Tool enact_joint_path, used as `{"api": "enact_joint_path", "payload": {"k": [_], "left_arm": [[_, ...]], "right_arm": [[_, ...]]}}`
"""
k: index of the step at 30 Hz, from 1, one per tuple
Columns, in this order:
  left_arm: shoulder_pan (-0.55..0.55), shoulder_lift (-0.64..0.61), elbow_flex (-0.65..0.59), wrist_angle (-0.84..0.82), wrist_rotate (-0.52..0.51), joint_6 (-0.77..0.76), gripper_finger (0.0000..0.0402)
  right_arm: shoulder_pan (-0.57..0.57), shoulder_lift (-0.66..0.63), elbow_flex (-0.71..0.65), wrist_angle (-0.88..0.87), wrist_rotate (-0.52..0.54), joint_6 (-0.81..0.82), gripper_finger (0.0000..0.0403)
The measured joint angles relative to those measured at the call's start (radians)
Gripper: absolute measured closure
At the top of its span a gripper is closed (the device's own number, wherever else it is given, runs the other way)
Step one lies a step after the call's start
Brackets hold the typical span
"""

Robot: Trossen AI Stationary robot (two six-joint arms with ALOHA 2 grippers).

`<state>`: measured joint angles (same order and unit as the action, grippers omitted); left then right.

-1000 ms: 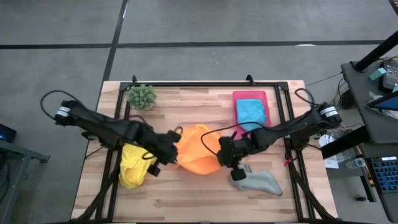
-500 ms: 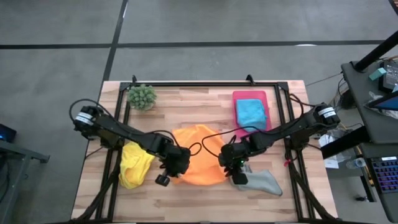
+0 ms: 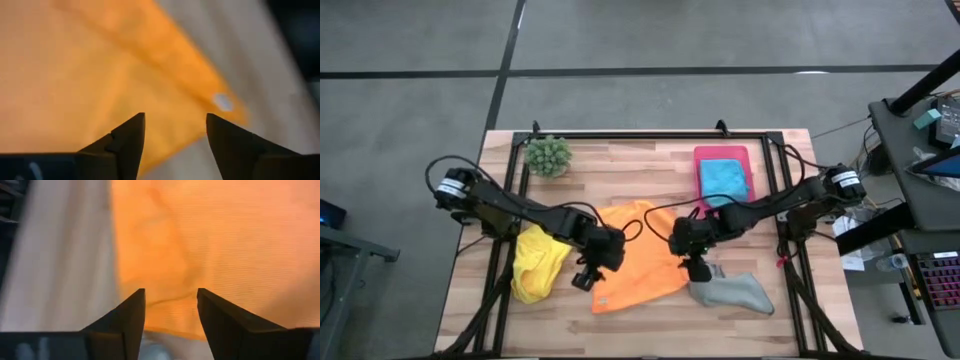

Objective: Fold microfiber towels
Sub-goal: Fold the orange microfiber cloth

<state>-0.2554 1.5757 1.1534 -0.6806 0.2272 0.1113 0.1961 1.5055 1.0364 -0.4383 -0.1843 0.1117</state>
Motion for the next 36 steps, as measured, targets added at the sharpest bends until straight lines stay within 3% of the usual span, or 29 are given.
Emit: {"api": "enact_joint_path", "payload": {"k": [4,7,12,16,23,30,36], "left_arm": [[0.032,0.0,-0.003,-0.001,-0.155,0.073,0.0214],[0.078,0.002,-0.026,0.044,-0.18,0.107,0.0237],[0.163,0.003,-0.132,0.242,-0.181,0.107,0.0293],[0.212,0.003,-0.227,0.399,-0.185,0.105,0.0338],[0.243,0.004,-0.334,0.551,-0.283,0.104,0.0397],[0.245,0.004,-0.399,0.598,-0.351,0.103,0.0401],[0.262,0.004,-0.452,0.678,-0.394,0.099,0.0401]], "right_arm": [[-0.028,0.0,-0.017,0.002,0.161,-0.007,0.0272],[-0.056,0.0,-0.031,0.001,0.233,-0.009,0.0304],[-0.111,0.001,-0.045,0.003,0.265,-0.026,0.0354],[-0.157,0.001,-0.05,0.015,0.266,-0.036,0.0367],[-0.234,0.002,-0.082,0.071,0.265,-0.099,0.0324],[-0.274,0.002,-0.142,0.199,0.264,-0.14,0.0256],[-0.29,0.002,-0.188,0.277,0.264,-0.139,0.023]]}}
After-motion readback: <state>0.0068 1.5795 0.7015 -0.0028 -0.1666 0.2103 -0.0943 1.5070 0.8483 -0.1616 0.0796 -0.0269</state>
